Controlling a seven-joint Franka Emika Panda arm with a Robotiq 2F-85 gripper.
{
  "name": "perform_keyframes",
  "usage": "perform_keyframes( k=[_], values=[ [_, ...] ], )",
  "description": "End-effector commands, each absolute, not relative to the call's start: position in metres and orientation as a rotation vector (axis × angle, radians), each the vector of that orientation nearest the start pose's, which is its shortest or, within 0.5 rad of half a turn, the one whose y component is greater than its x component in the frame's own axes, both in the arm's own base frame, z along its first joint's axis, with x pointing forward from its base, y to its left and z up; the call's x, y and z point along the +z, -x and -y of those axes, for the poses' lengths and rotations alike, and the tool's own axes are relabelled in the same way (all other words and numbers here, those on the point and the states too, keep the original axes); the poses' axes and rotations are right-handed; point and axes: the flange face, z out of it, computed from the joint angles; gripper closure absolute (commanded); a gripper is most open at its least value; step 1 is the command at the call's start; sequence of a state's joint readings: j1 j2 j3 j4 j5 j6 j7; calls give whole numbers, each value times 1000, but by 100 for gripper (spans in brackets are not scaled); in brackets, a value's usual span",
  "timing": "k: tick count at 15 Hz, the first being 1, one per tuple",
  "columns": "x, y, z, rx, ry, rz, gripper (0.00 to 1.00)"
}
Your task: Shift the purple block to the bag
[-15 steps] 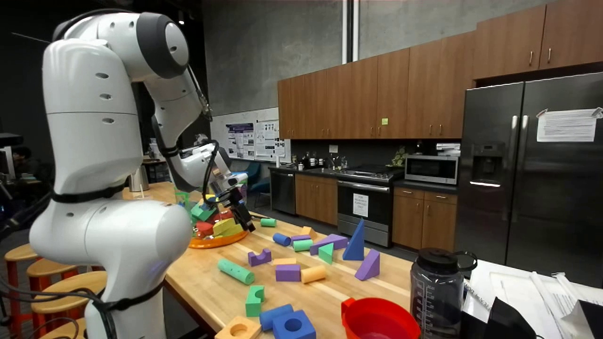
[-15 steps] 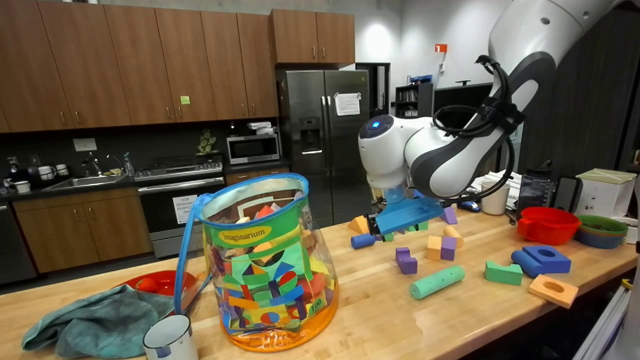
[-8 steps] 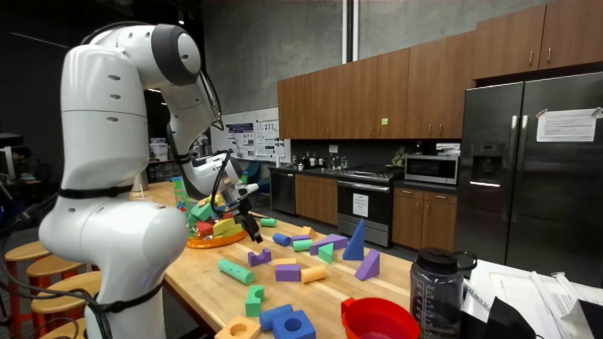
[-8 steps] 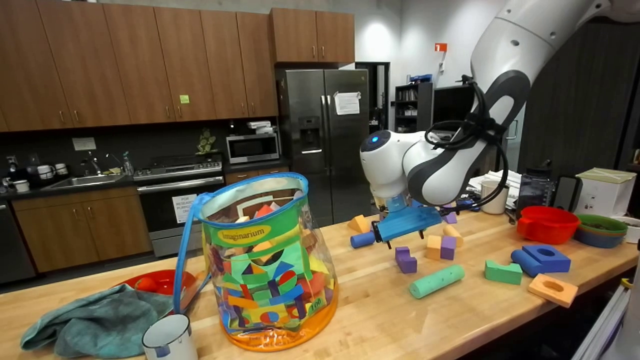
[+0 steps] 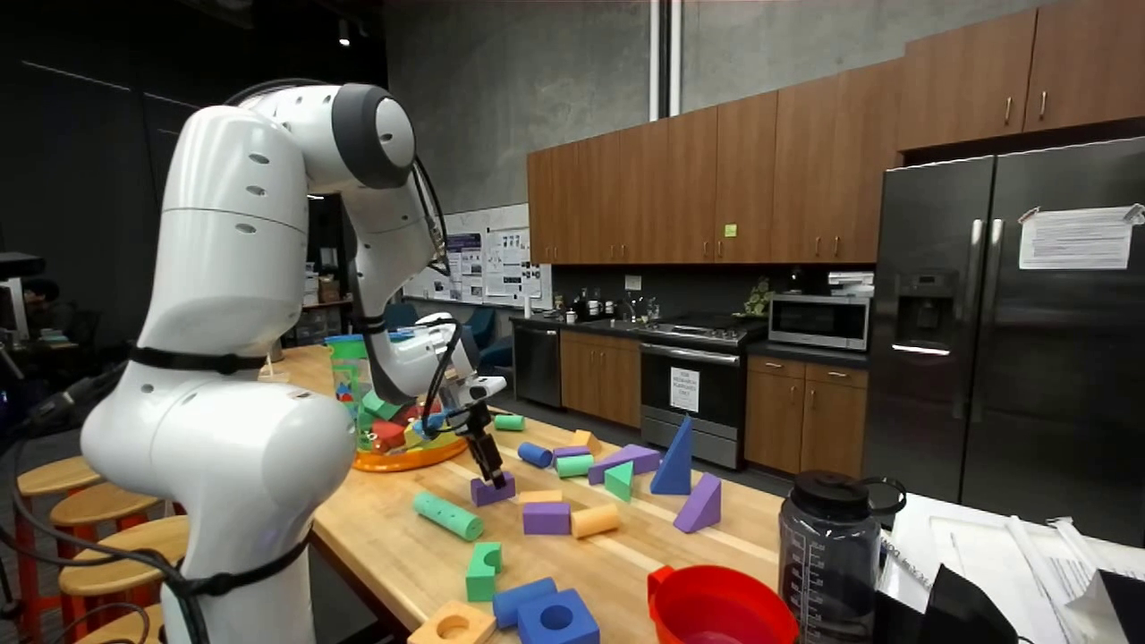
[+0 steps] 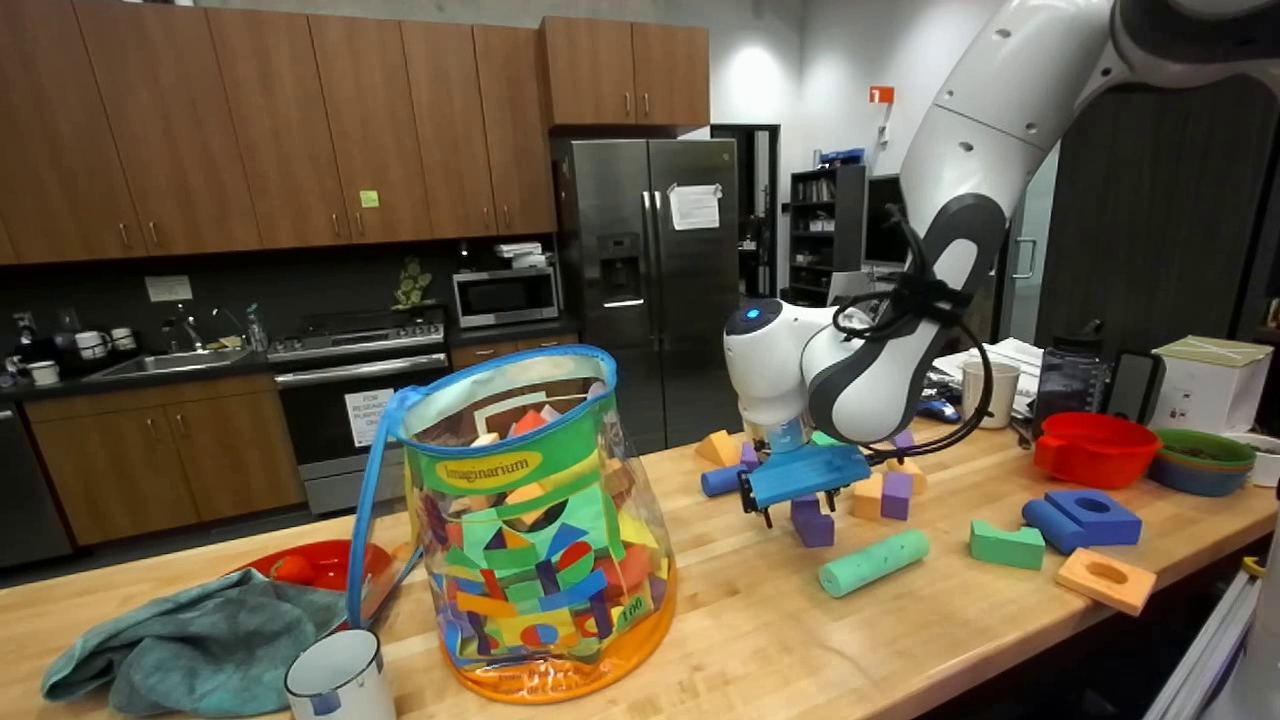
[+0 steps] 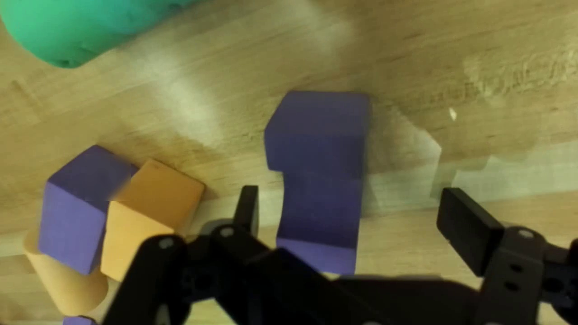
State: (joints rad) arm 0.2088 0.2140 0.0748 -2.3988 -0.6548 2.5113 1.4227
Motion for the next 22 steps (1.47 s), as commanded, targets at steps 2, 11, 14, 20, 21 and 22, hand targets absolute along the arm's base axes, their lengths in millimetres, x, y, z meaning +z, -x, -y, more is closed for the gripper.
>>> perform_keyframes(
  k=[2,11,14,20,21,22],
  values=[
    [203,-483,-120,-304,3247,-983,0],
    [202,-493,-102,-326,3199,-928,57],
    [202,-496,-97,-348,3178,-918,79],
    [224,-487,-79,-330,3236,-918,81],
    [230,-484,-76,-321,3258,-905,81],
    [236,-481,-72,-307,3280,-891,81]
  ],
)
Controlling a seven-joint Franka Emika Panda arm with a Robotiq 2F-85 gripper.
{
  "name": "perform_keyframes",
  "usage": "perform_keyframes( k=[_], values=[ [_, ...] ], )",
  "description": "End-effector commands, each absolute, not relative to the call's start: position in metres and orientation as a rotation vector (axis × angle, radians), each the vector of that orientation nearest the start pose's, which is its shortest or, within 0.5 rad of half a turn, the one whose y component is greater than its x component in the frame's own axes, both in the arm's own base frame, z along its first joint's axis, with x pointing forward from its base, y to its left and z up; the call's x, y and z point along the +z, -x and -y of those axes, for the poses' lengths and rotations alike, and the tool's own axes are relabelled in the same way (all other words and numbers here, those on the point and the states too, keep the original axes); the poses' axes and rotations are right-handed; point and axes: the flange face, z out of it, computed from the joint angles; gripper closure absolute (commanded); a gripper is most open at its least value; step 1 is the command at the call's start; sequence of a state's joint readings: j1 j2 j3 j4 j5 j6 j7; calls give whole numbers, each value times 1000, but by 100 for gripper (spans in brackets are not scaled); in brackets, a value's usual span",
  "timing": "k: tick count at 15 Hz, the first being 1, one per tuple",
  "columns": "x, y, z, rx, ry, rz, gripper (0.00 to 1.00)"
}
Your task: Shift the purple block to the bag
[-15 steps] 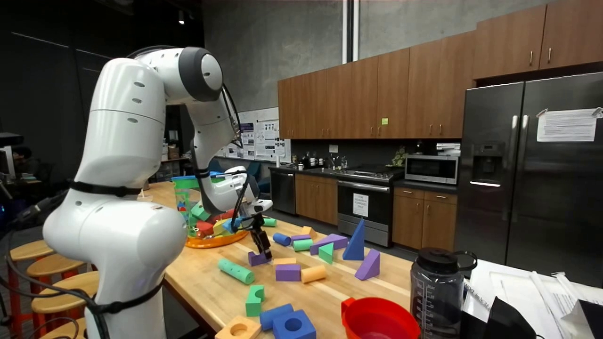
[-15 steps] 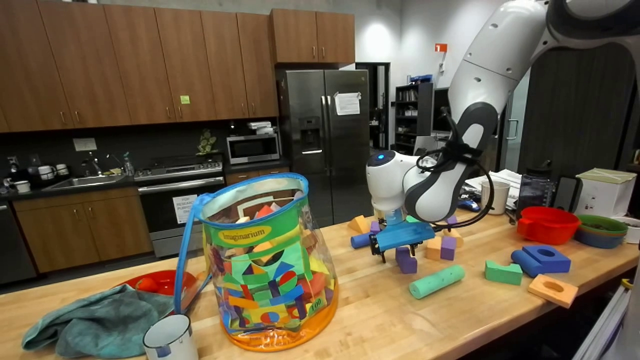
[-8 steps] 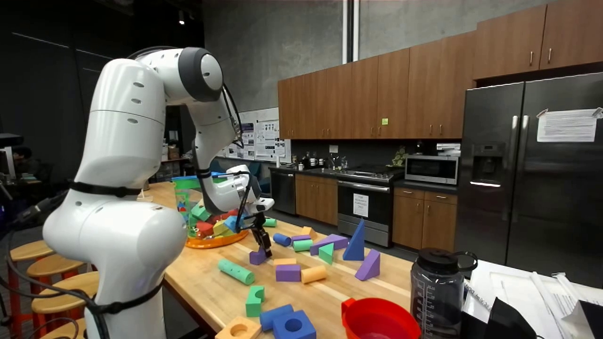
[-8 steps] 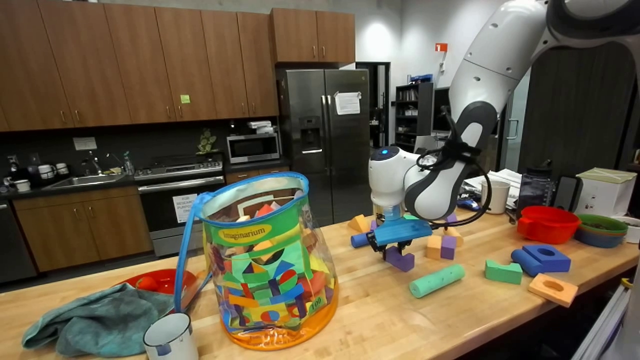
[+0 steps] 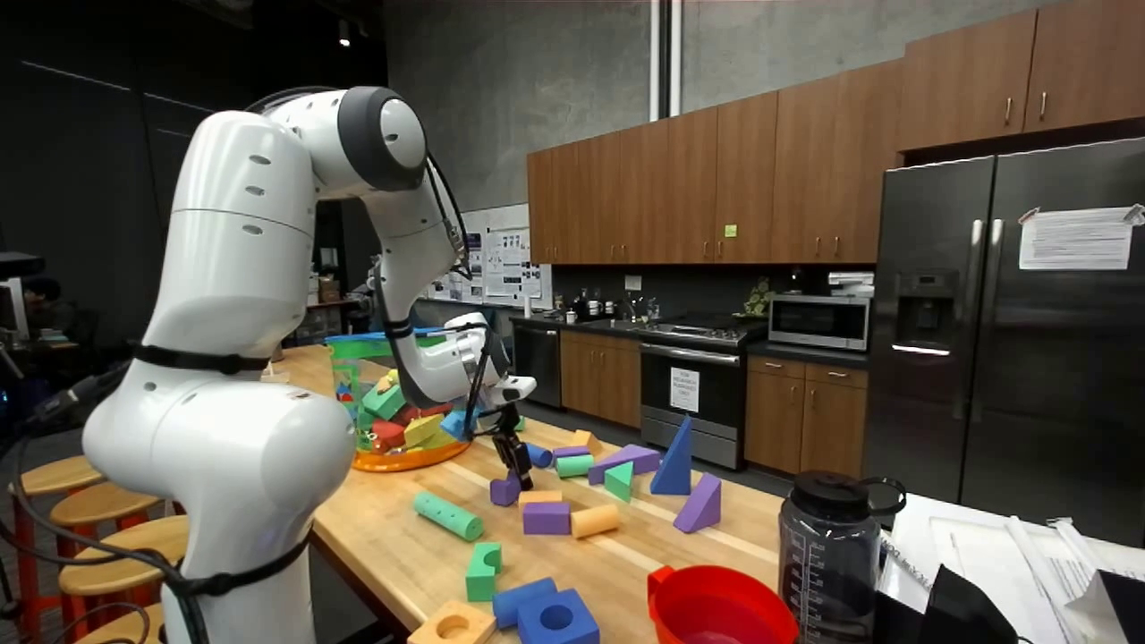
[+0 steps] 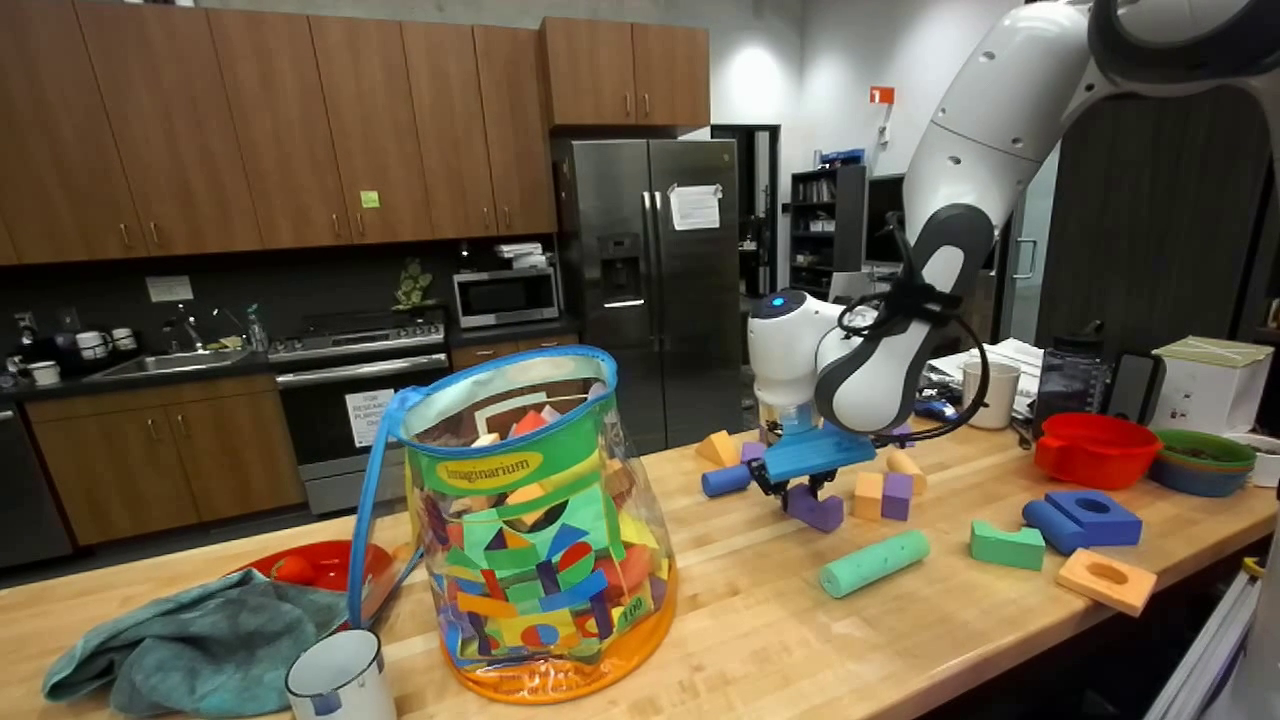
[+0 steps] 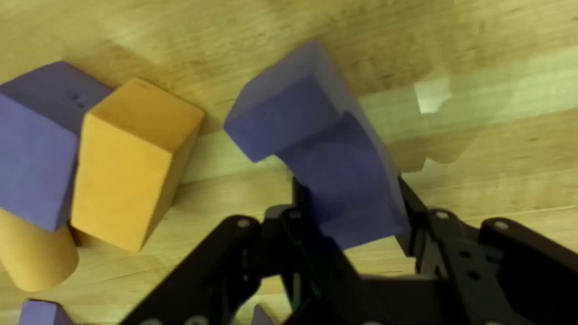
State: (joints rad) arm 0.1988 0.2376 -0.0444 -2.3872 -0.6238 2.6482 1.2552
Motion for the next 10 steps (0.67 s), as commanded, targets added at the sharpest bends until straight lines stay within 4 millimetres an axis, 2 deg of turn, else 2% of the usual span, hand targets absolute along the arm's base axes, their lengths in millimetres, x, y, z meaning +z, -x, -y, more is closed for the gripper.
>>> perform_keyframes(
  k=[1,2,3,4,6,10],
  values=[
    [242,-477,-67,-289,3313,-870,81],
    [247,-474,-63,-277,3336,-848,81],
    [273,-457,-111,-252,3342,-854,81],
    [282,-455,-117,-235,3352,-835,81],
    [311,-446,-147,-239,3339,-790,81],
    [386,-415,-227,-313,3206,-673,81]
  ],
)
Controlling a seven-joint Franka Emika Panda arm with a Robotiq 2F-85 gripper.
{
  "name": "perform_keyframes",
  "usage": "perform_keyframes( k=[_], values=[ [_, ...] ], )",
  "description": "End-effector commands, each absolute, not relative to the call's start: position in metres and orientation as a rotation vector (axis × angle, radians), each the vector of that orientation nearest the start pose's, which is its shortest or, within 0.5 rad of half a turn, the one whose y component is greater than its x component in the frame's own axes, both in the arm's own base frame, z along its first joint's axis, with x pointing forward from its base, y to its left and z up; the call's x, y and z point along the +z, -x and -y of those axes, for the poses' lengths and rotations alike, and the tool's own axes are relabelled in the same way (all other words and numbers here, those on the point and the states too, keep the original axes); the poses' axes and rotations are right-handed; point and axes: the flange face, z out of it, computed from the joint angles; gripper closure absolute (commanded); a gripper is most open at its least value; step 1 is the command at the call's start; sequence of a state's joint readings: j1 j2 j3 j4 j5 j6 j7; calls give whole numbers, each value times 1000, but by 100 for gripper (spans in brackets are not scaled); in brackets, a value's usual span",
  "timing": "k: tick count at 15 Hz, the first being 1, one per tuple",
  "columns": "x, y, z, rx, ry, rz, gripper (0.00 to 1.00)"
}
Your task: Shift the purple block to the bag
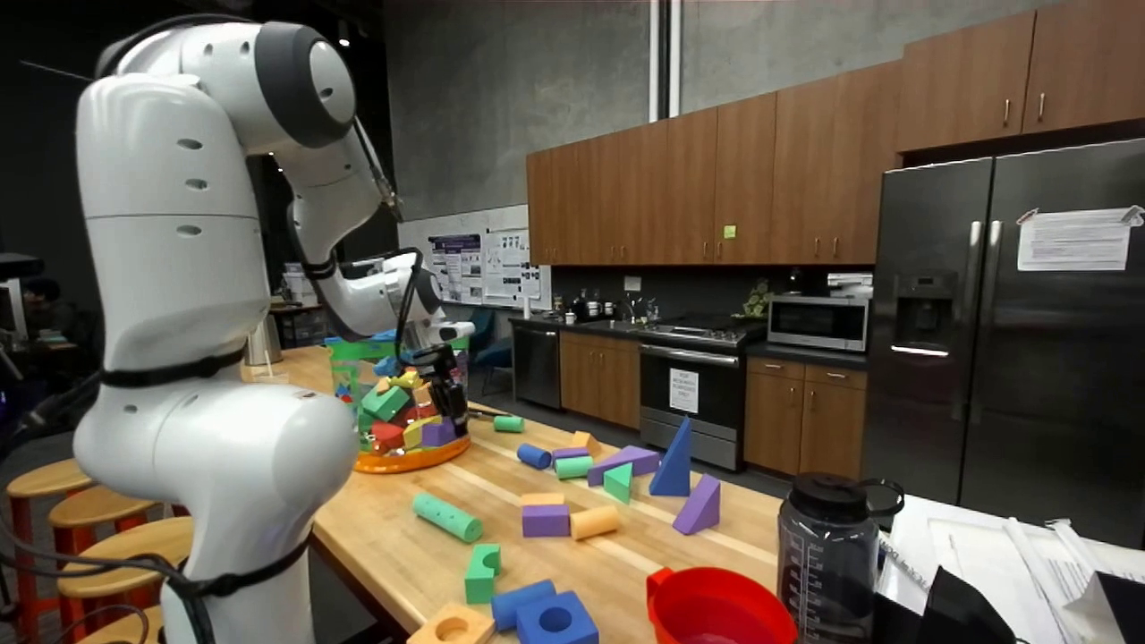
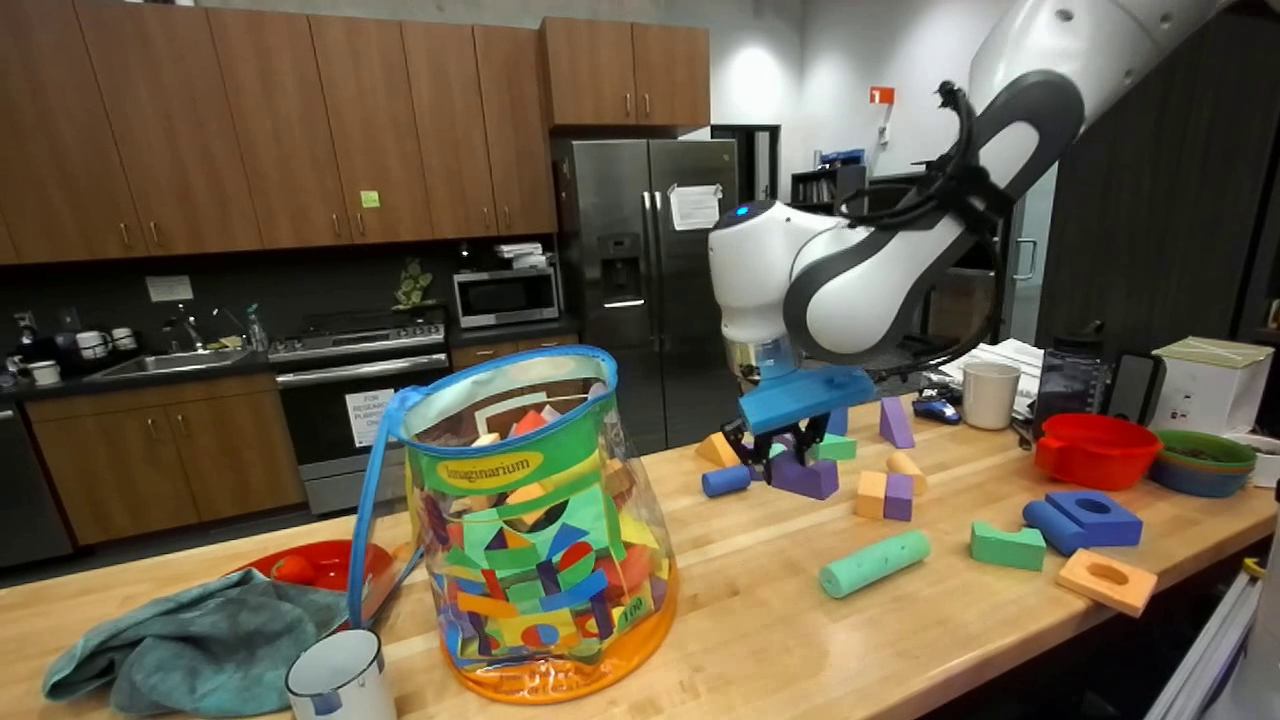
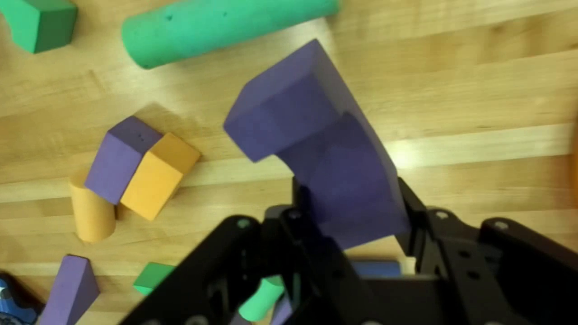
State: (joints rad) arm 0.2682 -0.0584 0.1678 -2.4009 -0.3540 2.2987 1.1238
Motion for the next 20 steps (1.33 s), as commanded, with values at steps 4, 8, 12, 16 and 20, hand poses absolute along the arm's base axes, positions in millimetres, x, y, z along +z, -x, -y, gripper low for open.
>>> perform_keyframes(
  k=[4,8,12,16,20],
  values=[
    [453,-400,-269,-492,3059,-606,81],
    [493,-392,-287,-616,2958,-563,81],
    [515,-391,-308,-709,2751,-503,81],
    [521,-388,-330,-792,2540,-420,81],
    [517,-381,-345,-828,2374,-348,81]
  ],
)
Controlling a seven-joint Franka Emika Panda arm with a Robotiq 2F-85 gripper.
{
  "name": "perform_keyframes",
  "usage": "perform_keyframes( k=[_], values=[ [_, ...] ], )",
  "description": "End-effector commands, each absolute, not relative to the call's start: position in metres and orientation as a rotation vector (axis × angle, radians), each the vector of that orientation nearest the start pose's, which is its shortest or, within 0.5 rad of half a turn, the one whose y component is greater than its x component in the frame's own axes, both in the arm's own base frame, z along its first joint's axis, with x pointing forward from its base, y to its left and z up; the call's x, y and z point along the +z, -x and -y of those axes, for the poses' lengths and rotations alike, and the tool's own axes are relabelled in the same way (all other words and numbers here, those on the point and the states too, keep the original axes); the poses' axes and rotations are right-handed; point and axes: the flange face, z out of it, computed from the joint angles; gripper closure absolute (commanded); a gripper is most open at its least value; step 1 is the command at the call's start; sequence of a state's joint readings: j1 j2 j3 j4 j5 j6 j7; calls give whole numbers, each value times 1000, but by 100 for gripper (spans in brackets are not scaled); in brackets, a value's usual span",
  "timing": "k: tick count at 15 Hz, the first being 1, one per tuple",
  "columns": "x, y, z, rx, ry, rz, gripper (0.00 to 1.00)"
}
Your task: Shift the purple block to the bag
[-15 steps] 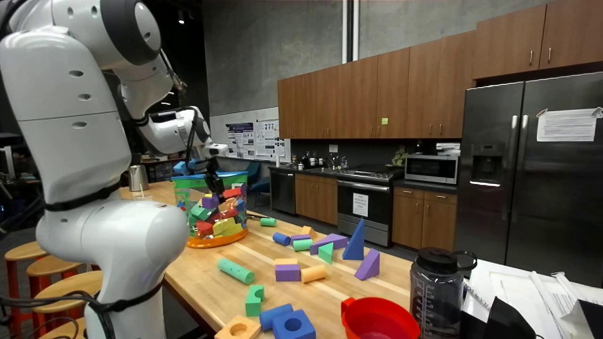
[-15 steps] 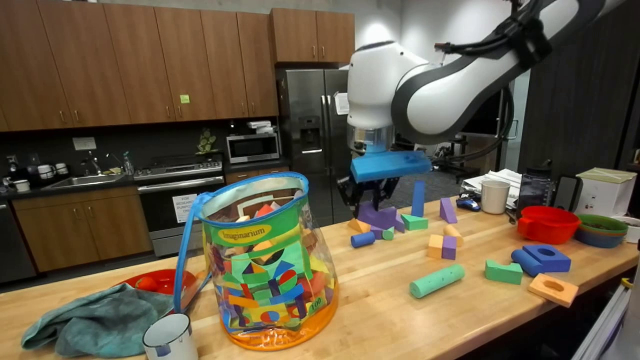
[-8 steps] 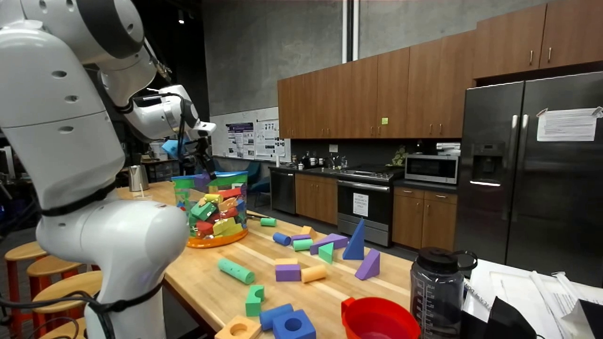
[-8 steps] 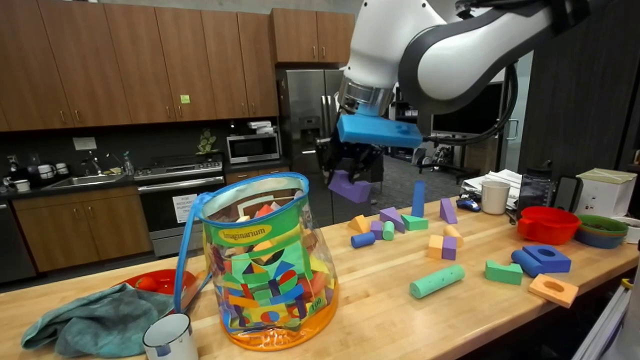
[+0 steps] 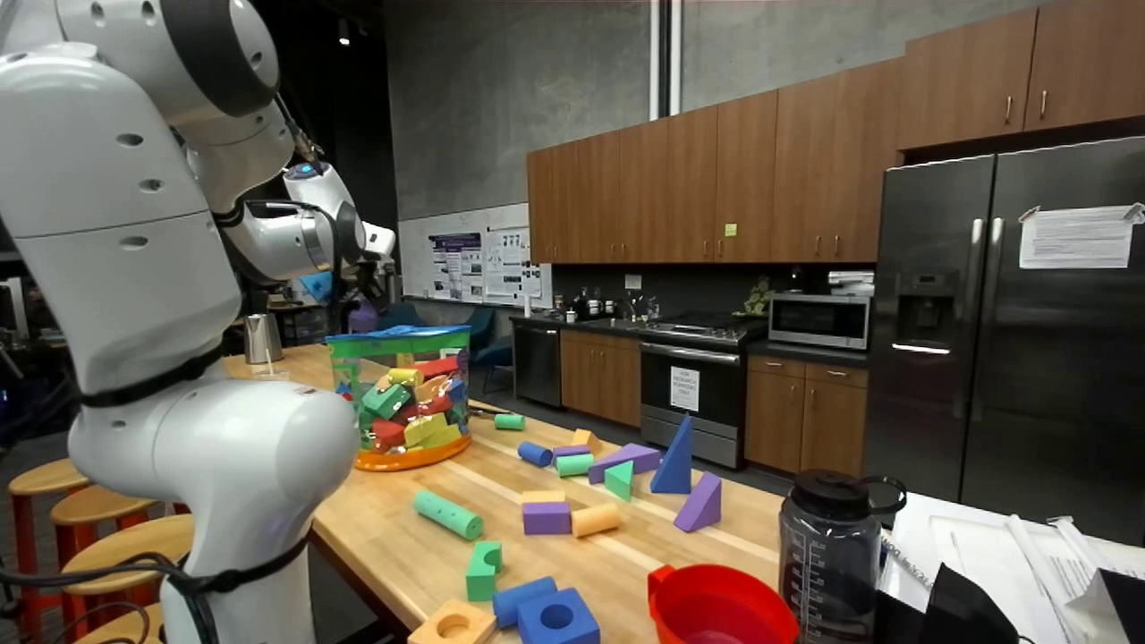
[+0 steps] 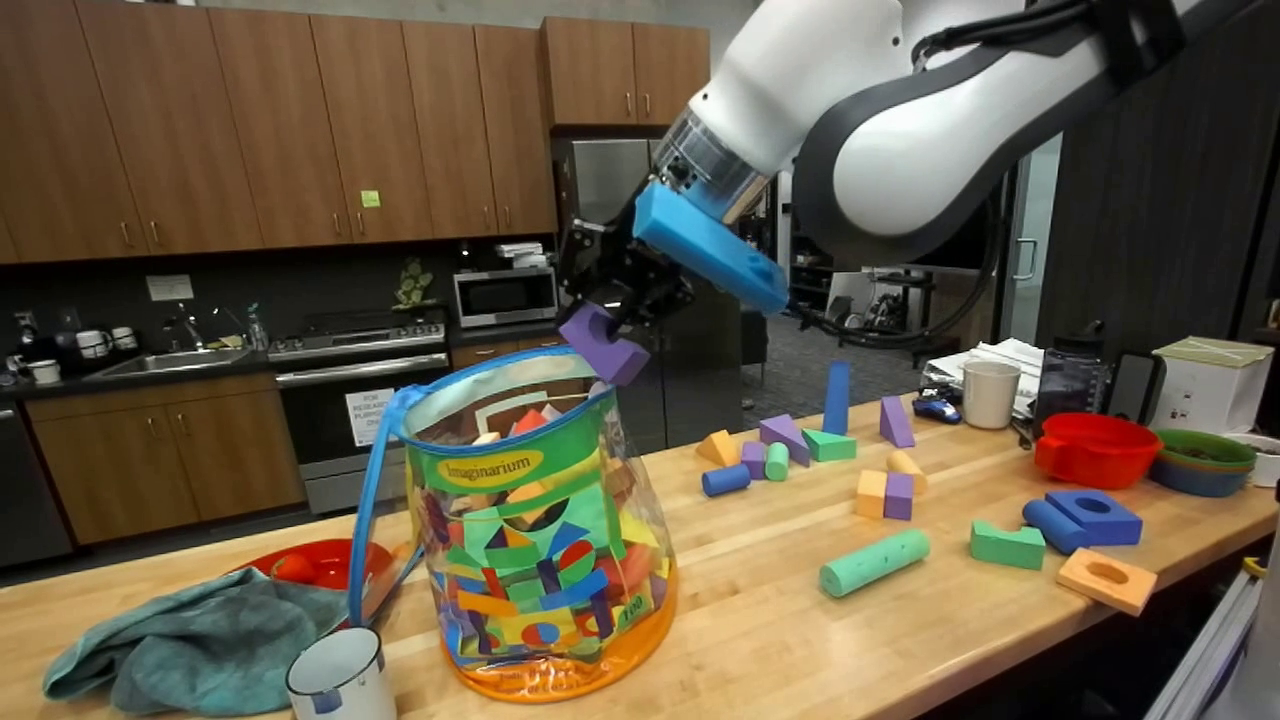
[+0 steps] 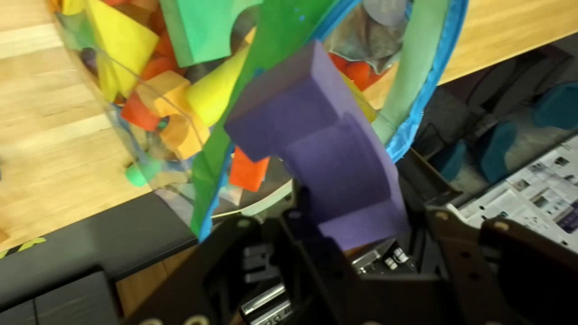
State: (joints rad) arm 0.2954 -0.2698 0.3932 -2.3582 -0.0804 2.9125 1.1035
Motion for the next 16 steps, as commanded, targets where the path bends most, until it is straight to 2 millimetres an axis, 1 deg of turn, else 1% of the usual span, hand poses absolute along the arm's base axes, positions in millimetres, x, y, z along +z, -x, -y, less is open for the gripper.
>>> perform_keyframes(
  k=[1,4,8,10,11,13,16],
  values=[
    [513,-381,-345,-833,2355,-330,81],
    [493,-380,-353,-826,2314,-290,81],
    [462,-378,-370,-801,2269,-244,81],
    [454,-377,-377,-795,2254,-218,81],
    [454,-376,-382,-791,2240,-215,81],
    [464,-371,-389,-794,2203,-212,81],
    [488,-364,-397,-813,2134,-198,81]
  ],
)
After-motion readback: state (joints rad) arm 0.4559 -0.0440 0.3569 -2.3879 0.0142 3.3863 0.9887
